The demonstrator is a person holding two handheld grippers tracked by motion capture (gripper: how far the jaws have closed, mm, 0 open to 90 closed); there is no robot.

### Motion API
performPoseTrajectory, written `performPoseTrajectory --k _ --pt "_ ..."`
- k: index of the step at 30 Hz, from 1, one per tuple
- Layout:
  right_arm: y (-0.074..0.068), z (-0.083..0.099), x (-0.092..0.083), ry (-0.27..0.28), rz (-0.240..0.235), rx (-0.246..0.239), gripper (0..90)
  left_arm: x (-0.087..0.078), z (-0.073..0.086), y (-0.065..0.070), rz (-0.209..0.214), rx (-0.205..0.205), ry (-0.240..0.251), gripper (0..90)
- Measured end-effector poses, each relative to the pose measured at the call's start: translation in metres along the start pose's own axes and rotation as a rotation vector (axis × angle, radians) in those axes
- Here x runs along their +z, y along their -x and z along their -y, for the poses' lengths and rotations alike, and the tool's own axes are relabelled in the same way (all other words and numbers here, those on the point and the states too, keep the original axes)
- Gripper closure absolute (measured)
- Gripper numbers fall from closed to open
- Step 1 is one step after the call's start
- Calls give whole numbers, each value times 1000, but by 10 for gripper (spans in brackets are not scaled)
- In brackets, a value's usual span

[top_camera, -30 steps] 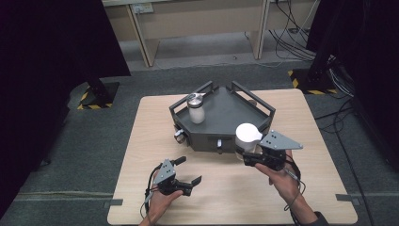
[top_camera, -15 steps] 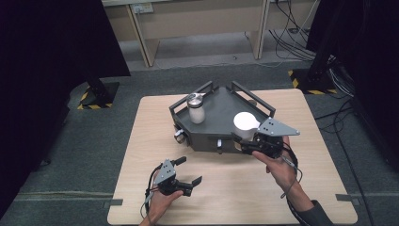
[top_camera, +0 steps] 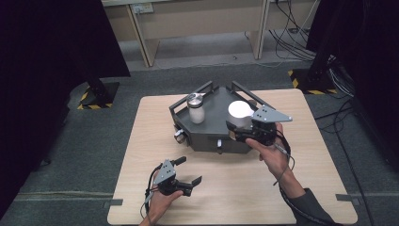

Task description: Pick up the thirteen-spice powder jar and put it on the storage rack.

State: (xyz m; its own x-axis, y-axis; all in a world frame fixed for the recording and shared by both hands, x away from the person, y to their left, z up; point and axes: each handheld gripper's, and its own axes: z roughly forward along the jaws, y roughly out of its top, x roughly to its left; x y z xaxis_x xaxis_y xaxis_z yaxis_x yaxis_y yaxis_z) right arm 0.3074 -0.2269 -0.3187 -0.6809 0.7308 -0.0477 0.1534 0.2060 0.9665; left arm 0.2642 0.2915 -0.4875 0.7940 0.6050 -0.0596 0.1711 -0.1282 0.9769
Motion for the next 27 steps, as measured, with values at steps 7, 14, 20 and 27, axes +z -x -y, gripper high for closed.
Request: performPoseTrajectory --k 7,14,20,27 --pt "4 -2 15 -19 29 8 304 1 0 0 2 0 0 16" --pt "10 -5 29 -37 67 18 304 1 0 0 4 1 0 17" --pt "11 -7 42 -52 103 8 304 1 0 0 4 0 -1 17" --pt "12 -5 55 -60 128 13 304 1 1 0 3 -2 -3 17"
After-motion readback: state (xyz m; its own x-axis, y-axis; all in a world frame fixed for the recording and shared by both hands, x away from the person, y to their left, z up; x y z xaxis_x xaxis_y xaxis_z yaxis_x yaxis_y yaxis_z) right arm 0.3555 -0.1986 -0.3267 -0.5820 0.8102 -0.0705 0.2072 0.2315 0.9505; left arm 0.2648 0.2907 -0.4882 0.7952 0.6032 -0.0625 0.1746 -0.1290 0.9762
